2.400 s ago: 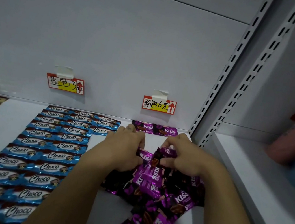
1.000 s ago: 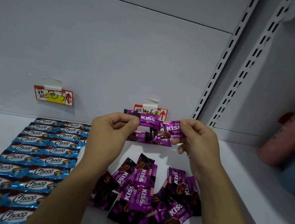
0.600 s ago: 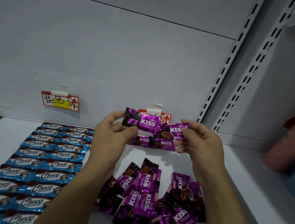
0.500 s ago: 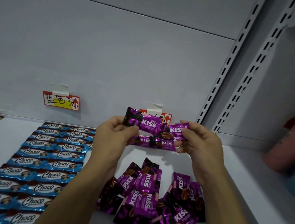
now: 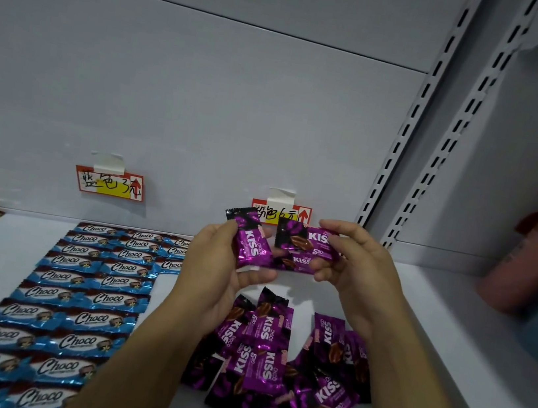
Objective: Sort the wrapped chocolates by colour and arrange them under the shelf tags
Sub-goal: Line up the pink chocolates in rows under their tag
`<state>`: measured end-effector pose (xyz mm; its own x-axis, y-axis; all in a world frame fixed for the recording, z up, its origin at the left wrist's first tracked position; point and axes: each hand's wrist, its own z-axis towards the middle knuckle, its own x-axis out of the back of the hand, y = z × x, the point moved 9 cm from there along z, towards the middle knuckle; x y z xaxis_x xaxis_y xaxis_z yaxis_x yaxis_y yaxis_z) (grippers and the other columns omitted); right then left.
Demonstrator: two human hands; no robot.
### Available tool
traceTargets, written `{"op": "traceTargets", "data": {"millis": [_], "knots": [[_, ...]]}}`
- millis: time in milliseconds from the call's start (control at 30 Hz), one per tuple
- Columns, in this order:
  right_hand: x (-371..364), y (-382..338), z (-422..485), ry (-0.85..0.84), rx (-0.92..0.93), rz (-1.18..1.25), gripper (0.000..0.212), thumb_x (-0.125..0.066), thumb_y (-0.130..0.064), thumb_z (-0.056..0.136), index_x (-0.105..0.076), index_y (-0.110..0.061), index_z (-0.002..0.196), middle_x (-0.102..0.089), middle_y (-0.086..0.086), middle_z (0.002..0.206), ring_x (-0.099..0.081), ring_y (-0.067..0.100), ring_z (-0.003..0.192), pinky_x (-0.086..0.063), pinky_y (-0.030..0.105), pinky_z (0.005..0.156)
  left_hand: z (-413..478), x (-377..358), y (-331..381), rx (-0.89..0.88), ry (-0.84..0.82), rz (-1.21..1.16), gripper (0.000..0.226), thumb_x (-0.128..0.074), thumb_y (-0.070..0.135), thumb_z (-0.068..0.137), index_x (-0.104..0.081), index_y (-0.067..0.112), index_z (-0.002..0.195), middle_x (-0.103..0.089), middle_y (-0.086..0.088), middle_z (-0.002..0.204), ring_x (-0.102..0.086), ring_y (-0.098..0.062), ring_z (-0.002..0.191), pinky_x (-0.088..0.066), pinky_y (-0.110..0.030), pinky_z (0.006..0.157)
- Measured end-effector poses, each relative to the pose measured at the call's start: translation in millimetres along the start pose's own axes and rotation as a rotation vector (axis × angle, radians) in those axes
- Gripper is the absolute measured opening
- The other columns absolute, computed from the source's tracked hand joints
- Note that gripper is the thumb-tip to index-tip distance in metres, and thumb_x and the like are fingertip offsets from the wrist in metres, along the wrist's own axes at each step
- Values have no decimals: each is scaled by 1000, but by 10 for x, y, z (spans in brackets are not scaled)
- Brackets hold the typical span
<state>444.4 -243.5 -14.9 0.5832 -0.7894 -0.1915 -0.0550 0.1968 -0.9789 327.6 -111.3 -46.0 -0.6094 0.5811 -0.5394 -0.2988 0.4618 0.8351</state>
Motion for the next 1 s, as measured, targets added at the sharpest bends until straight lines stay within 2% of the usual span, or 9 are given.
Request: {"op": "traceTargets", "data": {"millis": [100, 200, 333, 433, 533, 633, 767, 867, 1000], "knots": [[12, -17, 3, -1, 19, 6, 16, -60, -2, 89, -65, -6, 104, -68, 6, 75, -61, 16, 57, -51, 25, 49, 14, -17, -48, 57, -58, -52, 41, -40, 33, 101, -52, 1, 124, -72, -13, 102, -68, -14, 69, -50, -23, 49], [76, -29, 16, 51, 44, -52, 23, -63, 1, 87, -66, -12, 106, -66, 3, 73, -57, 14, 55, -48, 25, 48, 48, 35, -66, 56, -36, 81, 39, -48, 38, 96, -59, 6, 113, -69, -8, 92, -53, -10, 67, -42, -24, 58], [201, 7, 40, 155, 27, -191, 24, -64, 1, 87, -67, -16, 104, -68, 7, 78, -58, 13, 54, -49, 25, 48, 13, -21, -80, 36, -100, 316, 10, -62, 15, 89, -68, 8, 91, -64, -4, 81, -48, -13, 72, -36, -25, 58], [252, 61, 60, 190, -12, -321, 18, -62, 0, 89, -65, -12, 102, -69, 12, 84, -63, 15, 55, -51, 26, 48, 27, -8, -29, -60, -93, 626, 21, -63, -2, 84, -71, 16, 90, -70, 1, 89, -58, -10, 75, -43, -20, 60], [259, 130, 64, 168, -52, -464, 18, -61, -3, 90, -64, -15, 104, -69, 9, 85, -64, 13, 55, -49, 25, 49, 30, -7, 52, -215, -69, 994, 34, -67, 2, 84, -63, 30, 102, -66, 8, 93, -64, -6, 76, -45, -8, 52], [292, 158, 59, 146, -78, -447, 20, -62, -2, 89, -65, -15, 105, -70, 10, 84, -63, 11, 53, -49, 25, 50, 48, 63, 95, -262, 10, 978, 46, -74, 8, 80, -50, 30, 111, -66, 5, 87, -63, -5, 71, -42, -8, 50], [323, 159, 65, 153, -94, -447, 20, -63, -1, 88, -65, -14, 103, -71, 12, 83, -64, 12, 51, -47, 25, 48, 92, 148, 153, -287, 115, 938, 29, -76, 10, 79, -62, 20, 103, -64, 4, 84, -62, -9, 73, -53, -25, 67], [339, 187, 82, 182, -82, -555, 16, -64, -5, 87, -66, -17, 98, -69, 6, 82, -58, 11, 51, -44, 24, 48, 110, 204, 141, -299, 140, 896, 15, -63, 5, 90, -67, 15, 100, -66, 1, 78, -64, -13, 67, -53, -25, 59], [370, 206, 98, 189, -79, -613, 10, -66, -11, 85, -68, -19, 91, -69, 1, 85, -57, 14, 67, -44, 26, 58, 114, 222, 155, -338, 171, 918, 17, -58, 7, 93, -66, 21, 95, -66, 2, 78, -62, -12, 67, -49, -23, 56]]}}
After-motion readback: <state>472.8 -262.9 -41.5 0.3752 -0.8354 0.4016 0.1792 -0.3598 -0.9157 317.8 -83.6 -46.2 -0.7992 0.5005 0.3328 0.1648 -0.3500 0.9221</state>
